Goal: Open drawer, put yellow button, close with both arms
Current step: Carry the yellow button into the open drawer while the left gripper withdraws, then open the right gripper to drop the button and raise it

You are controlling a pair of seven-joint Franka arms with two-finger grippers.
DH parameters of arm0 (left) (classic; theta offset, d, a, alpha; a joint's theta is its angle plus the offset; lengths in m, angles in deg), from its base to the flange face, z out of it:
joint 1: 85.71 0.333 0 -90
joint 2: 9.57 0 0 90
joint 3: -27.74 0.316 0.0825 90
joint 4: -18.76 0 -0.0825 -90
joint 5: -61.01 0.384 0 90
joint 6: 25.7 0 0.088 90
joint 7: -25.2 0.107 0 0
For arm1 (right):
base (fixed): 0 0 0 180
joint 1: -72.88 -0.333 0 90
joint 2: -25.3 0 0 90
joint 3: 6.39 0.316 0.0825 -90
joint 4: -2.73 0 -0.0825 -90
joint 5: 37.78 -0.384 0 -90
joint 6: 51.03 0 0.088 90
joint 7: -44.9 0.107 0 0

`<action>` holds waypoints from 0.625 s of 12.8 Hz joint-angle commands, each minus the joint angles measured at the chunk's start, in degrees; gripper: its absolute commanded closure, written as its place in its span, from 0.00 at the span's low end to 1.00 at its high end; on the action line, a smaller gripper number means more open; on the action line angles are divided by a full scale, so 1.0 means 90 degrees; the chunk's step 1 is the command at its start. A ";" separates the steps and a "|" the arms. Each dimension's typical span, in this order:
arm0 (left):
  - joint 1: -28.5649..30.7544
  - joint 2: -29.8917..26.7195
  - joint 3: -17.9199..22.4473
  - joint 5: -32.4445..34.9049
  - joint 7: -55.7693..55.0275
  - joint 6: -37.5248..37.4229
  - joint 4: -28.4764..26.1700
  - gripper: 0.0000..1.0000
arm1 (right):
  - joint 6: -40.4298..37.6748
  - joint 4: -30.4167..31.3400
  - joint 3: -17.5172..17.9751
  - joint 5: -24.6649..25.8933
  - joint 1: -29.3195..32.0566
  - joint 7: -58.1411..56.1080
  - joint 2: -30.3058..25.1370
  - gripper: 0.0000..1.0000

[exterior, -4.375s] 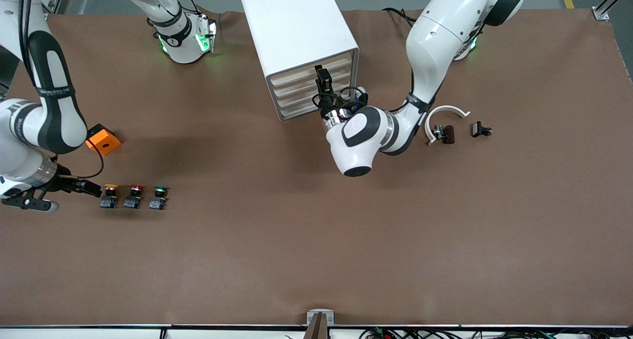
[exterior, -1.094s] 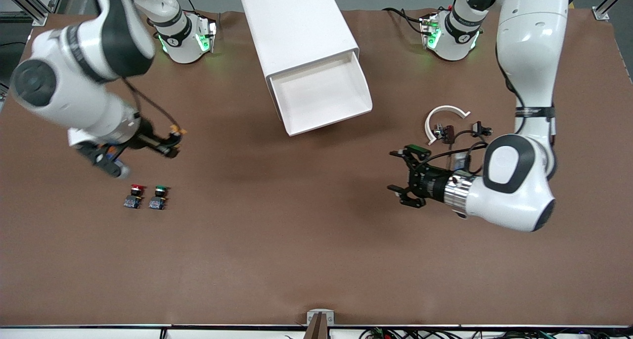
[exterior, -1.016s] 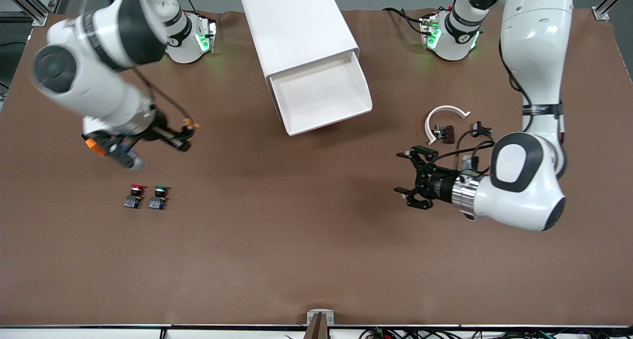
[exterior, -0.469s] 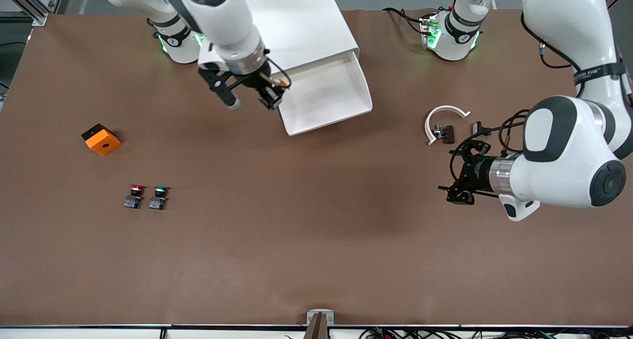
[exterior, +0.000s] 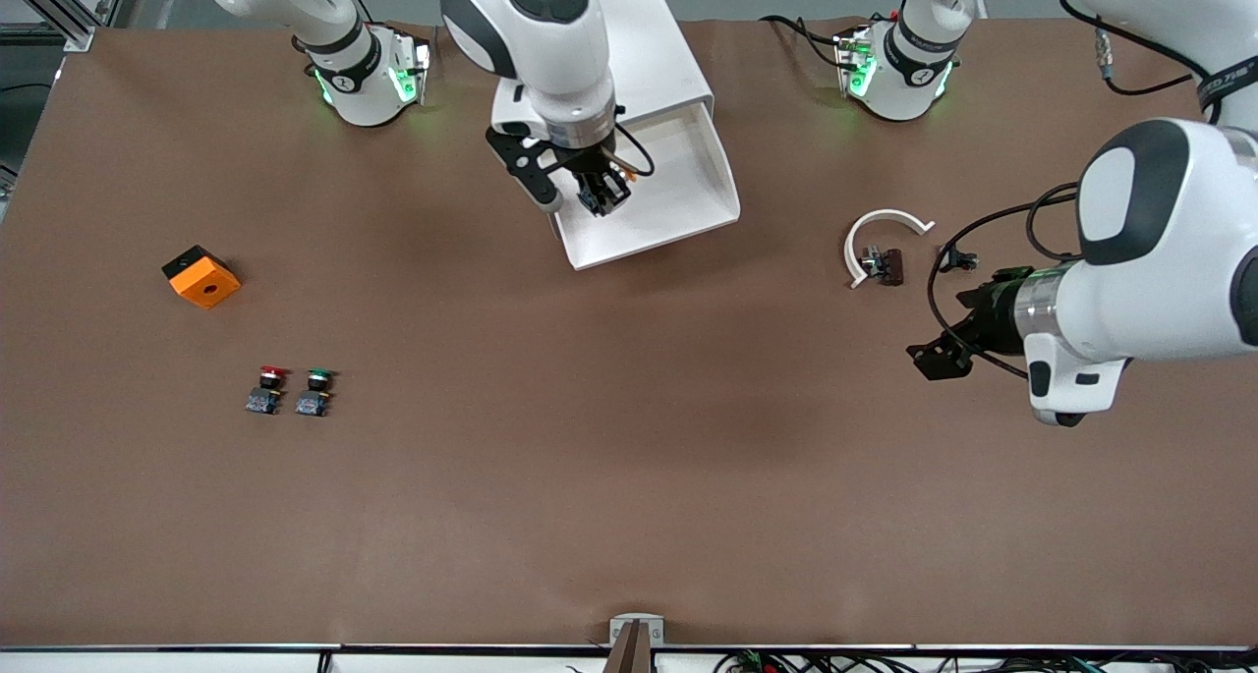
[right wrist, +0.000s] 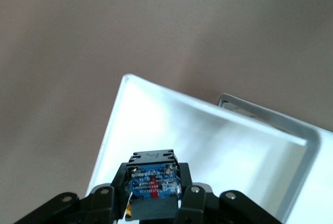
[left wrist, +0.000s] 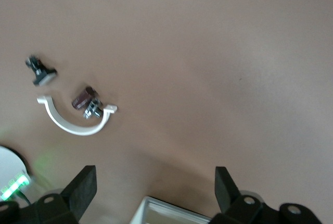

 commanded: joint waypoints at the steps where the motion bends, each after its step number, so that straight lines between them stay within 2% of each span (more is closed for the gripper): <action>1: -0.0099 -0.0305 -0.0129 0.0649 0.0906 0.0022 -0.0202 0.00 | -0.0039 -0.0204 -0.0104 0.0112 -0.0272 0.0247 0.0226 1.00; 3: -0.0099 -0.0491 -0.0344 0.0974 0.1465 0.0129 -0.0299 0.00 | 0.0029 -0.0204 -0.0094 0.0112 -0.0409 0.0510 0.0314 1.00; 6: -0.0109 -0.0521 -0.0423 0.0984 0.1916 0.0159 -0.0349 0.00 | 0.0205 -0.0214 -0.0094 0.0102 -0.0624 0.0647 0.0383 1.00; 7: -0.0109 -0.0521 -0.0501 0.0984 0.1965 0.0159 -0.0349 0.00 | 0.0205 -0.0223 -0.0104 0.0102 -0.0634 0.0658 0.0393 0.91; 8: -0.0119 -0.0521 -0.0521 0.0994 0.1985 0.0188 -0.0349 0.00 | 0.0195 -0.0243 -0.0104 0.0111 -0.0625 0.0667 0.0393 0.01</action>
